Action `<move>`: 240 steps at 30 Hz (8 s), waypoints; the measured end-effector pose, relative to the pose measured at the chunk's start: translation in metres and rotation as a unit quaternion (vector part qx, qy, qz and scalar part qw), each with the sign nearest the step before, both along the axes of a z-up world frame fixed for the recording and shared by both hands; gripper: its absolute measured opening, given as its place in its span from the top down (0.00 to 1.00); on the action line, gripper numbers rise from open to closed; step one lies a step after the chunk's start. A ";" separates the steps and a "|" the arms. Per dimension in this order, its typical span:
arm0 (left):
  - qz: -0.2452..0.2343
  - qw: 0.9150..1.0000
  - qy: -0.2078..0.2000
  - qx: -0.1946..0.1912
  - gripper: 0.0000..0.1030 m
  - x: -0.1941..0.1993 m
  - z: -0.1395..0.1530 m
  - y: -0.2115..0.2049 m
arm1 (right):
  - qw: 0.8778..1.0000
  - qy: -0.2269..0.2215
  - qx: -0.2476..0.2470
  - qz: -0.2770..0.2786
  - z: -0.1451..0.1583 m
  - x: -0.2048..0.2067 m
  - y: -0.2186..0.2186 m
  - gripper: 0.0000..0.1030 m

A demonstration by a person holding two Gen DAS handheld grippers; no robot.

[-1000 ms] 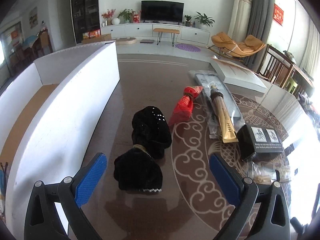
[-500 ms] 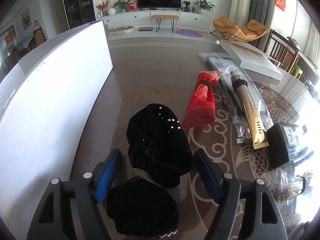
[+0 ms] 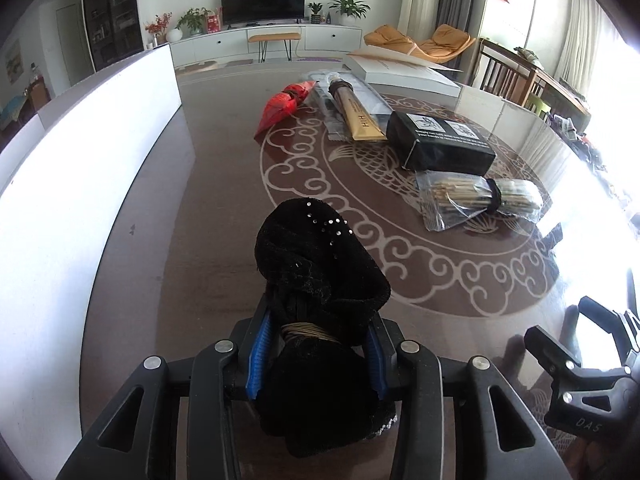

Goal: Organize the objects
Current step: 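Grasp the black beaded pouch with the left tool and lift it, then grasp the bagged cotton swab bundle with the right tool while the left tool holds the pouch, then carry the pouch and swab bundle over the white bin and open both tools, then bring both empty tools back over the glass table, then grasp the black soap box with the right tool and lift it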

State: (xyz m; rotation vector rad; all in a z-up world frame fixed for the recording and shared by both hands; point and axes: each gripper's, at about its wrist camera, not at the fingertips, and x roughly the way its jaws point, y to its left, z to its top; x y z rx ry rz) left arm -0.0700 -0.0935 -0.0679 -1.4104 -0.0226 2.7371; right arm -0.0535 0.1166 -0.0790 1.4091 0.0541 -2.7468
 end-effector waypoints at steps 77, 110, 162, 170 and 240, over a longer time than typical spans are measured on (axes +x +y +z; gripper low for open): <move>0.010 1.000 -0.001 -0.023 0.00 -0.007 -0.010 0.001 | 0.978 -0.104 -0.096 0.154 0.021 -0.143 0.000 0.09; 0.024 0.994 0.074 0.076 0.71 0.080 0.126 -0.104 | 0.950 -0.061 -0.178 0.250 0.148 -0.063 -0.143 0.72; 0.046 0.999 0.000 -0.021 0.00 -0.054 -0.015 0.023 | 0.999 0.001 0.002 0.034 0.001 -0.004 0.017 0.01; 0.046 0.999 0.000 -0.022 0.00 -0.054 -0.015 0.024 | 0.999 0.000 0.001 0.034 0.001 -0.005 0.018 0.00; -0.008 1.000 -0.009 -0.020 0.00 -0.049 -0.012 0.020 | 0.990 -0.032 0.007 0.134 -0.001 -0.024 0.012 0.00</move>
